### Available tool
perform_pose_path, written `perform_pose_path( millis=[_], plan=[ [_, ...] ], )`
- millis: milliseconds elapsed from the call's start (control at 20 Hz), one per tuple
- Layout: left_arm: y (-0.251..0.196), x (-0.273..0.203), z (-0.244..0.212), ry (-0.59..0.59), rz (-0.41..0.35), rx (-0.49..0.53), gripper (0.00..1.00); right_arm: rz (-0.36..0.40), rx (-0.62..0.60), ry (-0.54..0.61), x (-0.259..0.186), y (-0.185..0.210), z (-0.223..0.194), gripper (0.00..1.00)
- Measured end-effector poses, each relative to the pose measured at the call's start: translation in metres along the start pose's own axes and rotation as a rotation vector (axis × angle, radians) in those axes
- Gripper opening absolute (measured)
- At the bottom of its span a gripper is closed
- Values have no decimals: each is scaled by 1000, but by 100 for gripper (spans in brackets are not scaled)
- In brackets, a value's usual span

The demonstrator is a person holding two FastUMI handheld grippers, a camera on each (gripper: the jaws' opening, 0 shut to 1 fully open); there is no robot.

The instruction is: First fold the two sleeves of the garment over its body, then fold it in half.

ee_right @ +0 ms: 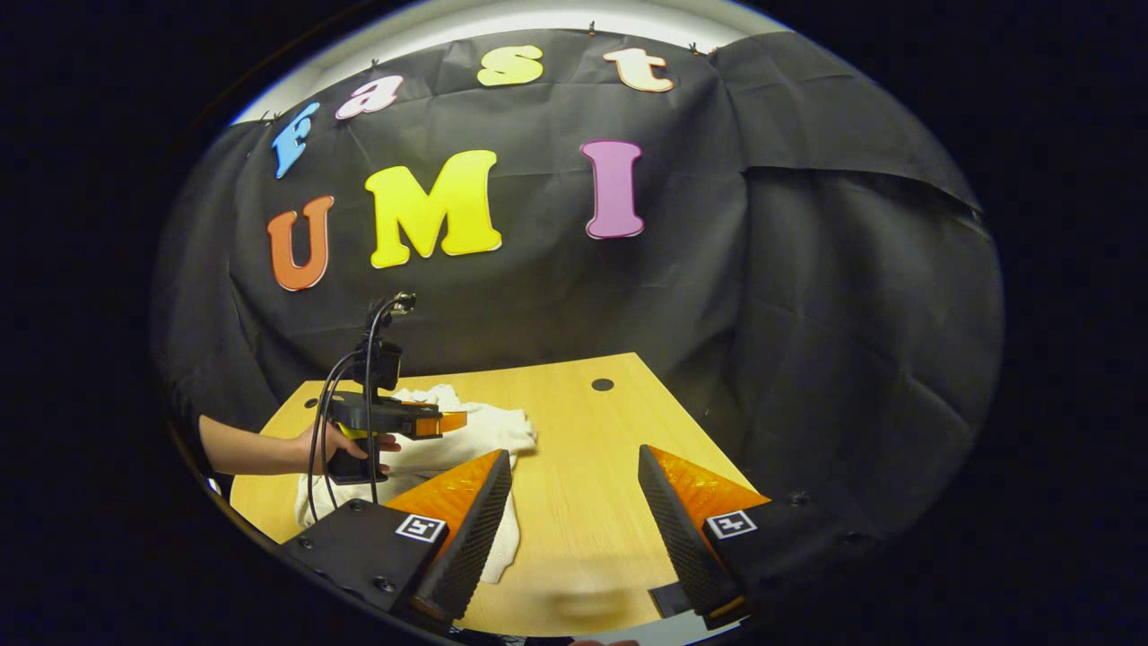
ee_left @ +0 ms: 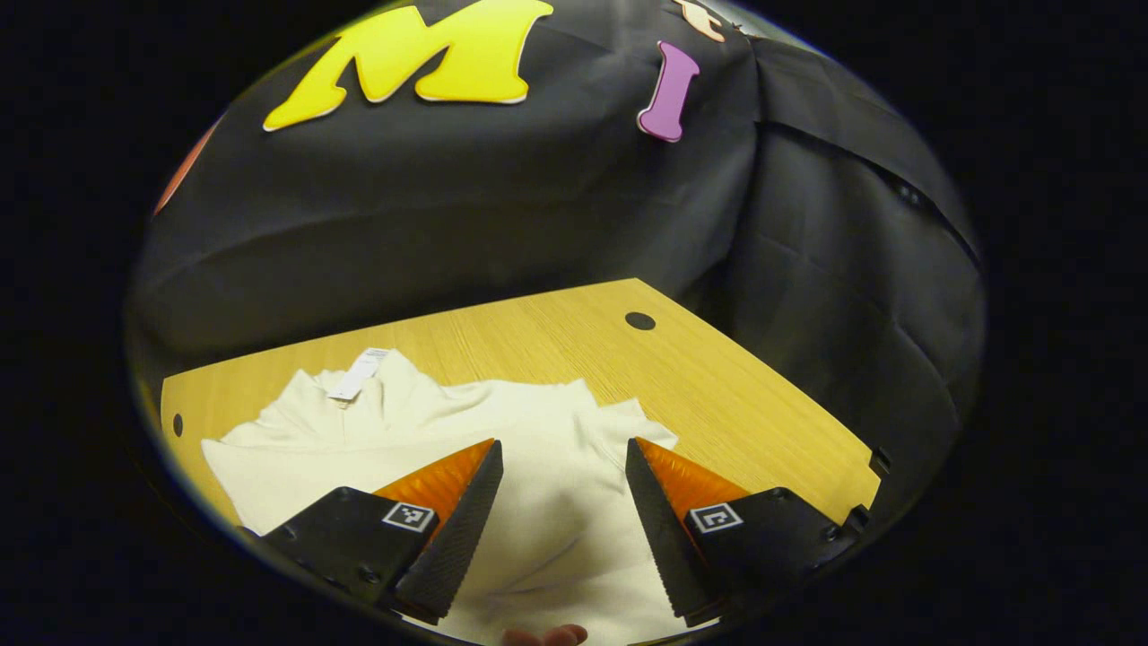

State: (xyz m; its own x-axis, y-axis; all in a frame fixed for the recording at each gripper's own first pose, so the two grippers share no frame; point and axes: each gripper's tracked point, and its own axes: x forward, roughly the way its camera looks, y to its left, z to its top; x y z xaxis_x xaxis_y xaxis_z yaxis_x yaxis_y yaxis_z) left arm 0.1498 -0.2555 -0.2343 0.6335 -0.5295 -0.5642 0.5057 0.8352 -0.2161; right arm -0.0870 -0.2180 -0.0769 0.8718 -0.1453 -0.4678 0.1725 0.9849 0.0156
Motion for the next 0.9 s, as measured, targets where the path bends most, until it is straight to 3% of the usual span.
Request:
perform_pose_path(
  millis=[250, 550, 700, 900],
  plan=[
    [29, -70, 33, -132, 149, -24, 92, 107, -42, -30, 9, 49, 9, 89],
    [67, -177, 70, -273, 425, -61, 94, 195, -54, -28, 20, 95, 3, 90],
    [87, -232, 47, -290, 492, -95, 94, 227, -73, -8, 26, 113, -6, 90],
    [101, -271, 11, -276, 528, -146, 94, 256, -87, 21, 31, 129, -19, 89]
  ],
)
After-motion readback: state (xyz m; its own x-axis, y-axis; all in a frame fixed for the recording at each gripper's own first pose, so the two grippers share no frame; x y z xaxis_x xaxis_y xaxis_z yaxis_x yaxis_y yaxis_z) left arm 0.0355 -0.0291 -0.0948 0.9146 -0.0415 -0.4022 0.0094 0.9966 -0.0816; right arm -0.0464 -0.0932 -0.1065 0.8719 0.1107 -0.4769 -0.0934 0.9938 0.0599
